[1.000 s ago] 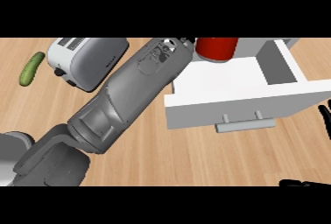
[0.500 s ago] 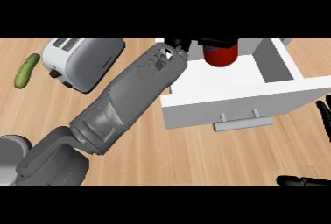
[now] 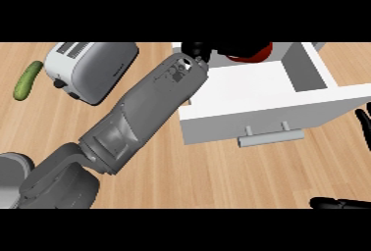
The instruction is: Pick up the can, place it into the drawer and close the drawer
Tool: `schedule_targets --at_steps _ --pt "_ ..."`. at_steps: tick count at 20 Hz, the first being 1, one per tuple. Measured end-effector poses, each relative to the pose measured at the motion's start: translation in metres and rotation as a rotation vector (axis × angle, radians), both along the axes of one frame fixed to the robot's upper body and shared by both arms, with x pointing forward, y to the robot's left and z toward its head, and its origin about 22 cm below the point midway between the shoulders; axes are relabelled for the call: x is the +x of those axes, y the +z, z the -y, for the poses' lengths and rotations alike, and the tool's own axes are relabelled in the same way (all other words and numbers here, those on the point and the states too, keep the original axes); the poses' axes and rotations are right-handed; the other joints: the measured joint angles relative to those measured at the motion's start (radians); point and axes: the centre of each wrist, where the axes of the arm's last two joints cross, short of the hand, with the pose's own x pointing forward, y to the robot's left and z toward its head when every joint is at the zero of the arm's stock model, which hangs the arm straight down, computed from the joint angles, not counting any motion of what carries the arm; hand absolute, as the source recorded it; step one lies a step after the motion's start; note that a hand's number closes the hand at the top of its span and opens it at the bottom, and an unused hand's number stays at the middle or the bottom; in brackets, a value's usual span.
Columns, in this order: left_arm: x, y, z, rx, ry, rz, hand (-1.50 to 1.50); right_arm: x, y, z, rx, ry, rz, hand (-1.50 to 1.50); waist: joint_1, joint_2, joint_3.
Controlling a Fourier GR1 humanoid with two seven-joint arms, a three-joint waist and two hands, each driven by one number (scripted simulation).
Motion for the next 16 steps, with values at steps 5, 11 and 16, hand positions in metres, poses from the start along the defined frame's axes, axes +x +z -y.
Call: schedule_targets --at_steps 5,11,16 --pt "-0.001 -0.002 0.001 -0.021 0.022 0.008 -1.5 -0.003 0.002 -0.002 -0.014 0.003 0.011 -1.5 -0.001 -0.001 0.0" --pt "-0.002 -0.003 0.001 -0.077 0.043 -0.005 -1.5 -0.009 0.012 0.002 -0.163 -0.014 0.075 -1.5 -0.002 0.0 0.0" --pt "-0.003 0.0 0.002 -0.119 0.036 -0.012 -1.5 -0.006 0.023 0.0 -0.31 -0.023 0.133 -1.5 0.013 -0.001 -0.001"
